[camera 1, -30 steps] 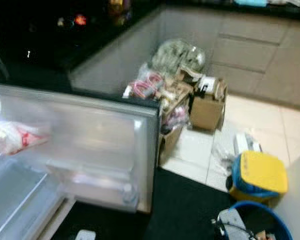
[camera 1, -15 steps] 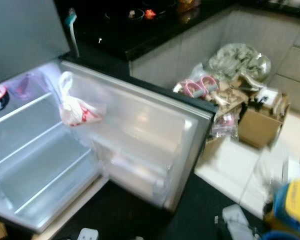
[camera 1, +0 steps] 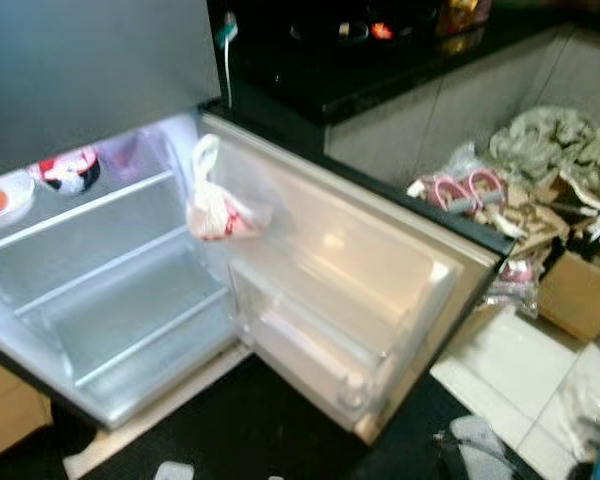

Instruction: Restocking fridge

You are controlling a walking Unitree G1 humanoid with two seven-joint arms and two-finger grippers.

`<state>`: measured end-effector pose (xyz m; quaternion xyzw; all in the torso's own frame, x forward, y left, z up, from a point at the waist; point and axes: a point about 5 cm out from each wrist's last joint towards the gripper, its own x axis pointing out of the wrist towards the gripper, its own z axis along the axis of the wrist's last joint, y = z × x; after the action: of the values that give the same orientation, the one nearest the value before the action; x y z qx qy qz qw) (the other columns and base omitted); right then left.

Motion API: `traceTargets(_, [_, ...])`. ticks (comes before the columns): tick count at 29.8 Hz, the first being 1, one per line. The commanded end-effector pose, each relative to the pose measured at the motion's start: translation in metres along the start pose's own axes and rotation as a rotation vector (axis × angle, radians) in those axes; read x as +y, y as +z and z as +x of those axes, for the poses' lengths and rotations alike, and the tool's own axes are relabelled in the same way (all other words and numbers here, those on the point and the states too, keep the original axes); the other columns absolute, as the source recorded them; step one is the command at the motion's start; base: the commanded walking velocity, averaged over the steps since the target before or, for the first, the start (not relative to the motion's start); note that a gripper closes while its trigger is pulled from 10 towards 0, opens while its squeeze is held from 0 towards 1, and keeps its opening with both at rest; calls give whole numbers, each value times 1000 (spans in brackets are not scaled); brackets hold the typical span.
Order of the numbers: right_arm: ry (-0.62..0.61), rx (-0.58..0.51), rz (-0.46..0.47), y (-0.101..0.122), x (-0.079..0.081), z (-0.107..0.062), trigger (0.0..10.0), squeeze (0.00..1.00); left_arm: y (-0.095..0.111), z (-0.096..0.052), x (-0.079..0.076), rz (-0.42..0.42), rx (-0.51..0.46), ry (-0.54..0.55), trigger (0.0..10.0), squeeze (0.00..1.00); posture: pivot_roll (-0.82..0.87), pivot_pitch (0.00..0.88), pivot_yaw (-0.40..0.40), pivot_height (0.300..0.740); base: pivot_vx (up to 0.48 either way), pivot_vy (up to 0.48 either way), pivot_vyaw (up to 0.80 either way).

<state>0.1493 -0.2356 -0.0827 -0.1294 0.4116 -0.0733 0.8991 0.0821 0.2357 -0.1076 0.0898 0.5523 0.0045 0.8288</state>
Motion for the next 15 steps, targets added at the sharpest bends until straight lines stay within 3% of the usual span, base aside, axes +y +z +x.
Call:
traceTargets(1, [-53, 8, 45, 0, -9, 0, 10000, 0, -3, -1, -2, 9, 8, -5, 10000, 0, -92, 51, -44, 740, 0, 0, 0])
traceTargets(5, [-226, -58, 224, 21, -39, 6, 10000, 0, -3, -1, -2, 4, 7, -3, 10000, 0, -89, 54, -43, 740, 0, 0, 0])
traceTargets(7, [-242, -78, 261, 26, -43, 7, 10000, 0, -3, -1, -2, 2, 7, -3, 10000, 0, -89, 55, -42, 740, 0, 0, 0])
traceTargets(8, [-247, -137, 289, 41, -50, 10, 10000, 0, -3, -1, -1, -2, 5, -2, 10000, 0, -89, 58, -41, 740, 0, 0, 0])
traceTargets(12, [-276, -270, 270, 79, -68, 14, 10000, 0, -3, -1, -1, -19, 1, 3, 10000, 0, -86, 64, -39, 740, 0, 0, 0])
traceTargets(13, [-276, -270, 270, 79, -68, 14, 10000, 0, -3, -1, -1, -19, 1, 3, 10000, 0, -86, 64, -39, 740, 0, 0, 0])
traceTargets(15, [-361, -302, 237, 97, -87, 14, 10000, 0, -3, -1, 0, -31, -2, 5, 10000, 0, -84, 68, -39, 740, 0, 0, 0])
